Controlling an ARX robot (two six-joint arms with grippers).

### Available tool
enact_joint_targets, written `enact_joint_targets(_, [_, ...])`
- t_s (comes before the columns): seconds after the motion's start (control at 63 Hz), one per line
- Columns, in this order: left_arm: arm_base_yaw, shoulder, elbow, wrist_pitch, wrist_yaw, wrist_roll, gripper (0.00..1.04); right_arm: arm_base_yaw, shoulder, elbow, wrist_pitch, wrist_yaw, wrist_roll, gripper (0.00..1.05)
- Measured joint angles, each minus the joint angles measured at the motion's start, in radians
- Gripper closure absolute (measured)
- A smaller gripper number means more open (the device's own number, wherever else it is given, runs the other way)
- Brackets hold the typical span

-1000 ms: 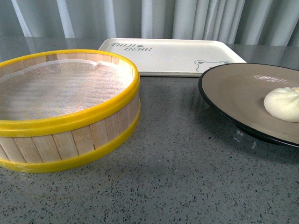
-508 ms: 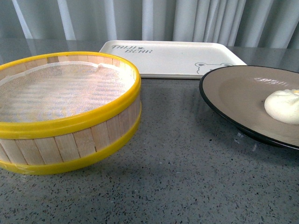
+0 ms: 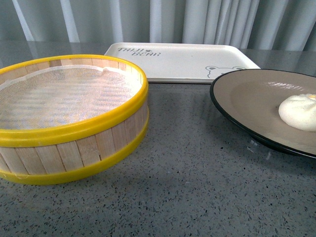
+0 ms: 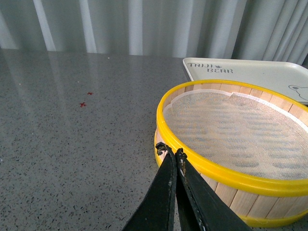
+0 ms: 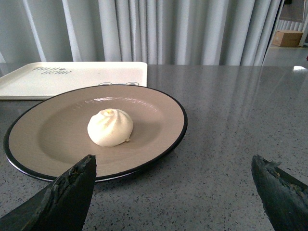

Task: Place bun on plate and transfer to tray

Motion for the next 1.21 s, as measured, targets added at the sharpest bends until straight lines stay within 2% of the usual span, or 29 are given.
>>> enact_joint_targets(0.429, [0.0, -0.109, -0.077, -0.022, 0.0, 0.0, 1.01, 0.0, 0.0, 0.0, 0.0, 0.0, 0.0, 0.09])
enact_joint_targets(0.508, [0.0, -0.195, -0.082, -0.131, 0.0, 0.0, 1.01, 0.0, 0.0, 0.0, 0.0, 0.0, 0.0, 0.09])
enact_joint_targets(0.571, [0.0, -0.243, -0.092, -0.159, 0.002, 0.0, 1.01, 0.0, 0.0, 0.0, 0.0, 0.0, 0.0, 0.09])
enact_joint_targets(1.206, [0.0, -0.299, -0.109, -0.16, 0.002, 0.0, 1.01, 0.0, 0.0, 0.0, 0.0, 0.0, 0.0, 0.09])
